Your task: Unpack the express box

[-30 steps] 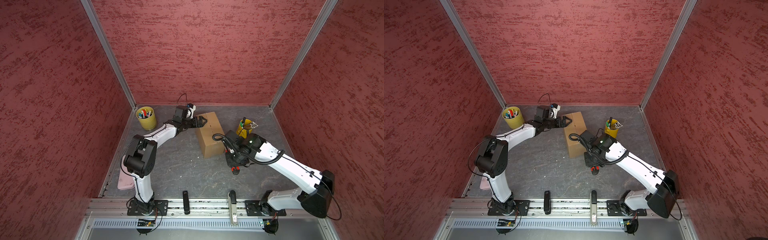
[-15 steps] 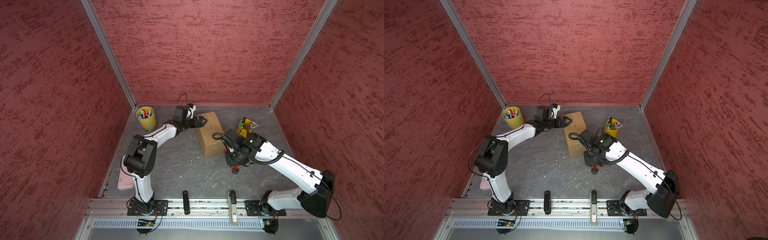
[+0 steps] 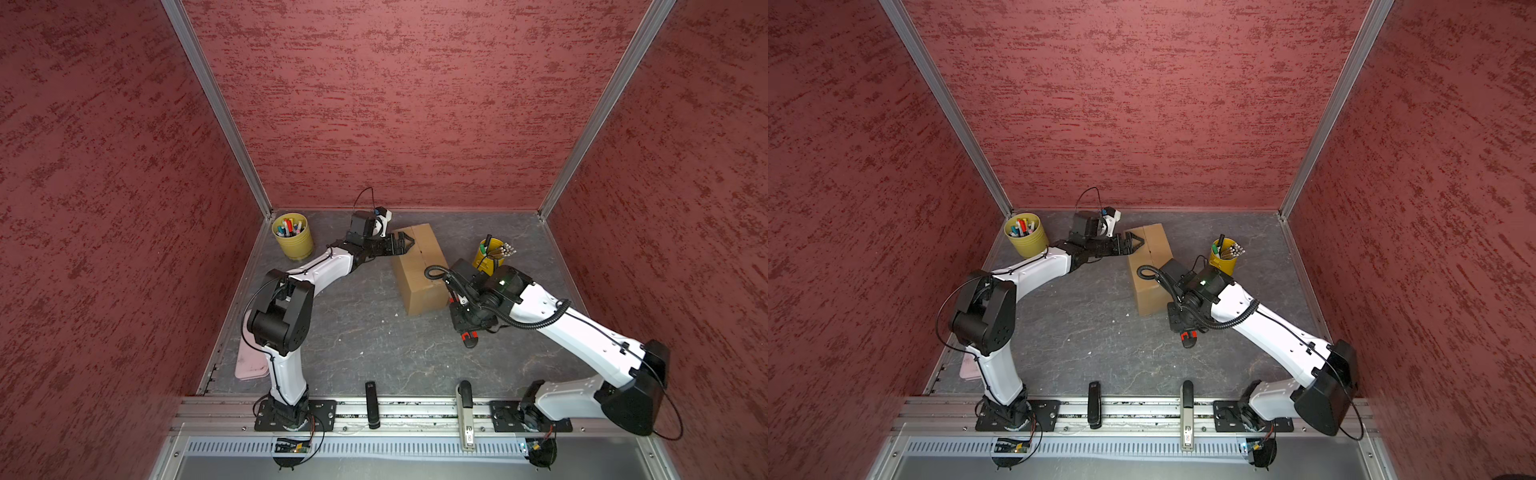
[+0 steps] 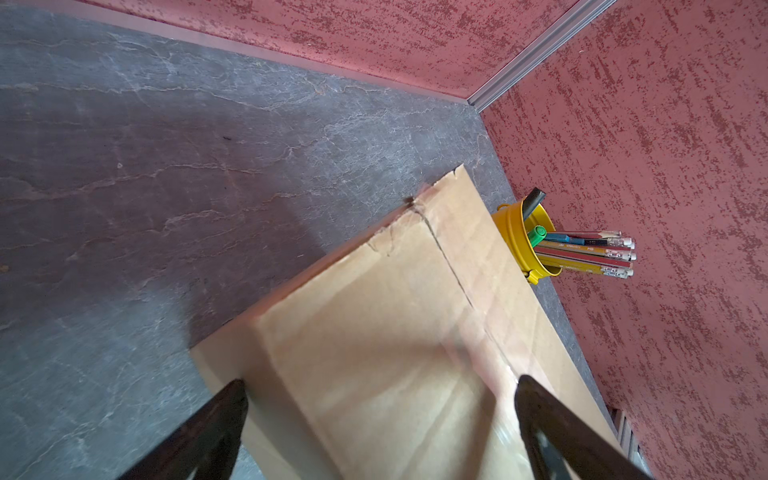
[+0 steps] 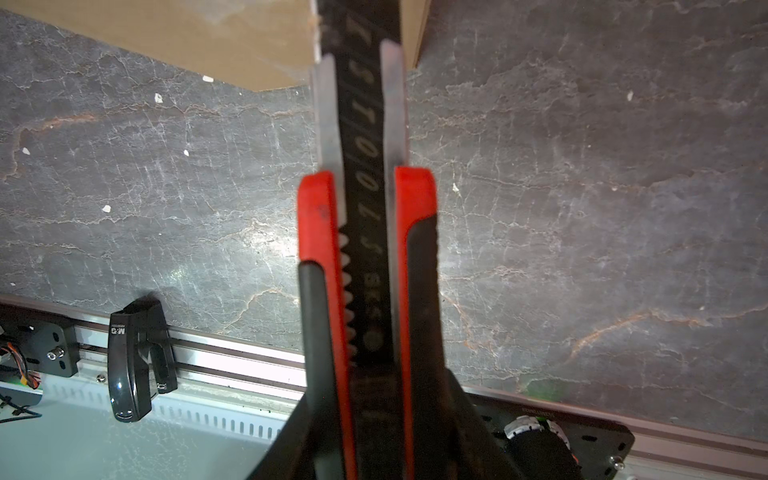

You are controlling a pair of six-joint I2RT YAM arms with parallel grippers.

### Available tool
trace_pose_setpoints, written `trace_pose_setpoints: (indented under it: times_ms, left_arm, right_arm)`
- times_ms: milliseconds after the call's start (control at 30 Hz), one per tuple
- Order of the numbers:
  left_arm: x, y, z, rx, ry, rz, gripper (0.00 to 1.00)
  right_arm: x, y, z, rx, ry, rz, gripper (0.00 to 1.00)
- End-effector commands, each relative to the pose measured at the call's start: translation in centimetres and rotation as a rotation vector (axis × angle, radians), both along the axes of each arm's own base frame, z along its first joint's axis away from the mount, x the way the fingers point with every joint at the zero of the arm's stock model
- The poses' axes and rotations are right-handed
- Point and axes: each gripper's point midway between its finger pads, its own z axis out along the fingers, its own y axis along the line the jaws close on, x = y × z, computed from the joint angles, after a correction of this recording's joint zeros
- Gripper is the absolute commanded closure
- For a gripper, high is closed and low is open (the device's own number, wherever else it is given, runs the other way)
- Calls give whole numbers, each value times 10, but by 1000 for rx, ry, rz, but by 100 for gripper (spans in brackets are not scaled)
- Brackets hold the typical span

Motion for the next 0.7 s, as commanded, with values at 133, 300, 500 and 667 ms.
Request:
trace_pose_setpoints:
  times_ms: [133, 300, 500, 667]
  left_arm:
    - [3, -5, 0, -4, -13, -9, 0]
    - [4, -5, 0, -5, -14, -8, 0]
    - [4, -5, -1, -5, -12, -10, 0]
    - [4, -5, -1, -5, -13, -10, 0]
  right_arm:
    - [2, -4, -2, -5, -13, -16, 100]
    - [2, -4, -3, -5, -13, -17, 100]
    - [4, -3, -2, -5, -17, -16, 100]
    - [6, -3, -2, -5, -20, -16, 100]
